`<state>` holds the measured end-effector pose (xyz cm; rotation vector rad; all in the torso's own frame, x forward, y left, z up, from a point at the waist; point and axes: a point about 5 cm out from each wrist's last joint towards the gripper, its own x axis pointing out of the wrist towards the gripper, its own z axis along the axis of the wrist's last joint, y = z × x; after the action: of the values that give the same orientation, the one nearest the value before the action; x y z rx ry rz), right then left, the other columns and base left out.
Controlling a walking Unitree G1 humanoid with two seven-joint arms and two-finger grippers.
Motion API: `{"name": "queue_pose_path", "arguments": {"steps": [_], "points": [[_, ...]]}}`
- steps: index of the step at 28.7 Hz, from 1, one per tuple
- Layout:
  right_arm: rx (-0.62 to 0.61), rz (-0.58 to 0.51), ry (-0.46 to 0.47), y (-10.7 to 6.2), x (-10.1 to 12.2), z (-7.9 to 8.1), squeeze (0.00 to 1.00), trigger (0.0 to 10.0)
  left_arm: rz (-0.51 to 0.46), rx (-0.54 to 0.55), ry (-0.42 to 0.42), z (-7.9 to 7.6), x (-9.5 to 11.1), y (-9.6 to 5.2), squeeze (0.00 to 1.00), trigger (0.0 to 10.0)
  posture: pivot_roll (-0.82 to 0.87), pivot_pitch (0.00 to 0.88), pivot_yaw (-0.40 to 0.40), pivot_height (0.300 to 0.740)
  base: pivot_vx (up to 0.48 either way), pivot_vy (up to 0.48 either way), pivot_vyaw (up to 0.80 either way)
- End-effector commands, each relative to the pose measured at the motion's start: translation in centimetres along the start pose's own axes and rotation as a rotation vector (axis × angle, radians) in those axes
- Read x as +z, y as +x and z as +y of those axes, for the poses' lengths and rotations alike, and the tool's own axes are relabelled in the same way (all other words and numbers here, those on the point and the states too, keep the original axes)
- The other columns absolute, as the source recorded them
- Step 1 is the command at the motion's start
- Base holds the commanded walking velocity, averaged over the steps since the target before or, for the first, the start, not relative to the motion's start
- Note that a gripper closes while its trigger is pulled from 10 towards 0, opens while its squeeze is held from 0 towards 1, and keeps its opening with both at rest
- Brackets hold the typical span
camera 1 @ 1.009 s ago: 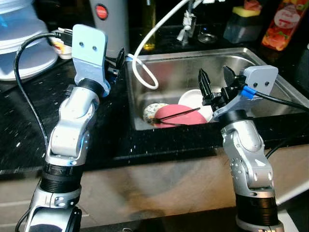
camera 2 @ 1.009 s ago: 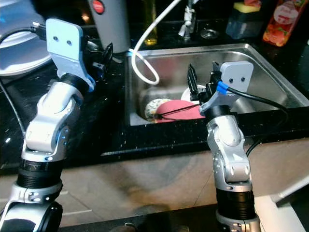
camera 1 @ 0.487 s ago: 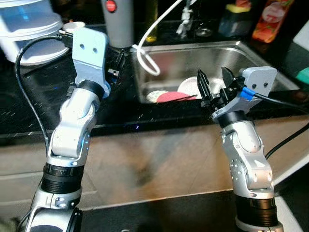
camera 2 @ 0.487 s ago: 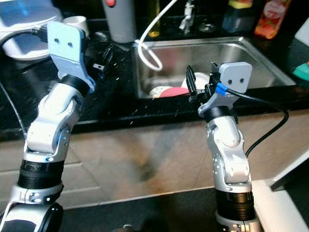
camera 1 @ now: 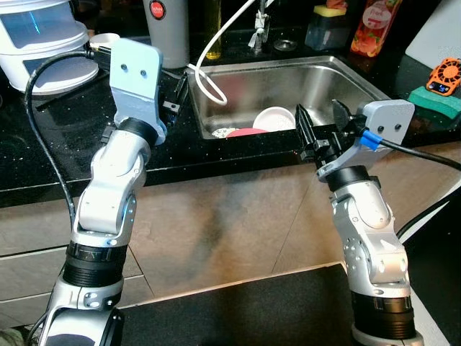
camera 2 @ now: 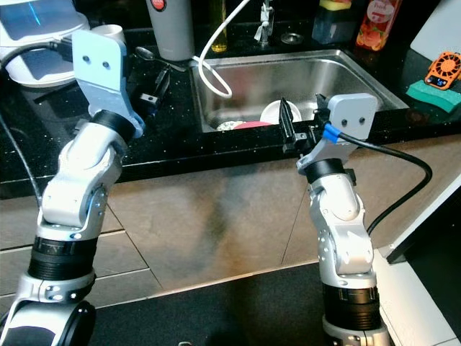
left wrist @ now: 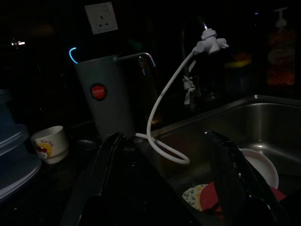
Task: Kitchen organization
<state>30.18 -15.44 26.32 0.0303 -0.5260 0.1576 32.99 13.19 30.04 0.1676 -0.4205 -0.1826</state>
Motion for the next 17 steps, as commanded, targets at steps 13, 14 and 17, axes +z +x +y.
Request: {"name": "queue_pose_path", "arguments": {"steps": [13,14,17], "points": [[-0.009,0.005,-0.002,-0.4,-0.1,-0.2,0.0,10.0,0.036,-0.048,0.006,-0.4,-1.0,-0.6,0.0,10.0,0.09,0.1,0.05,0.74,0.0,0.0,0.0],[-0.015,0.026,-0.04,-0.8,-0.6,-0.4,0.0,10.0,0.026,-0.07,0.028,-0.6,-1.4,-1.4,0.0,10.0,0.09,0.101,0.049,0.74,0.0,0.0,0.0],[-0.018,0.063,-0.082,-1.6,-1.5,-0.7,0.0,10.0,0.043,-0.157,-0.003,-1.3,-2.2,-2.9,0.0,10.0,0.1,0.104,0.043,0.74,0.0,0.0,0.0]]}}
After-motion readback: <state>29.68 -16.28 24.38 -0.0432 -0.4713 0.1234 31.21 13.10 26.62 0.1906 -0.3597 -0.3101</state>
